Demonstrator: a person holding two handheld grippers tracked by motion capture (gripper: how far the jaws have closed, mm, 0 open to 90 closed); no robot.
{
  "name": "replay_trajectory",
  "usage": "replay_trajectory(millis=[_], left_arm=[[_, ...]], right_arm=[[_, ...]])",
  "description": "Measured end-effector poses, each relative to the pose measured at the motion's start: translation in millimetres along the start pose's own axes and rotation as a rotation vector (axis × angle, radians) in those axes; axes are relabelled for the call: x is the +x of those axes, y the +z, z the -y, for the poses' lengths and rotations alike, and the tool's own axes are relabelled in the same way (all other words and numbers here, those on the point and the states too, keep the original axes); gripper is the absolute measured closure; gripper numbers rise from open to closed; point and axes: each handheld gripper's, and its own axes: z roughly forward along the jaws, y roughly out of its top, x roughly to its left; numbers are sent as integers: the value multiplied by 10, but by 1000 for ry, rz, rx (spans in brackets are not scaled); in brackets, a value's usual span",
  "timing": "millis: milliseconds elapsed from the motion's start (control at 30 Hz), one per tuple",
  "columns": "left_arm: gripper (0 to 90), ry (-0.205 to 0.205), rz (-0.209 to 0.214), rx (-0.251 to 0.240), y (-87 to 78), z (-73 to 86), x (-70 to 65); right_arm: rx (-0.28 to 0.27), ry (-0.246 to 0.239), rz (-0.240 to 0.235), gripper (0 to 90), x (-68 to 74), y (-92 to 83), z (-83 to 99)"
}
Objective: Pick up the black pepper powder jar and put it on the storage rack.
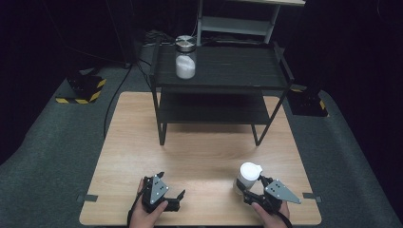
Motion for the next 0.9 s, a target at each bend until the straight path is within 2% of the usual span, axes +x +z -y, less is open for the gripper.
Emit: replay_trajectory(millis=[500,767,900], left_arm=[[6,9,2,7,30,-25,-4],[5,1,9,2,27,-16,17],[6,5,13,2,28,-17,20]], right_arm=[[-22,-5,23,305,-91,-93,-328],[-34,-31,33,305,-129,-118,-604],[-48,-26,37,305,-142,-127,-695]])
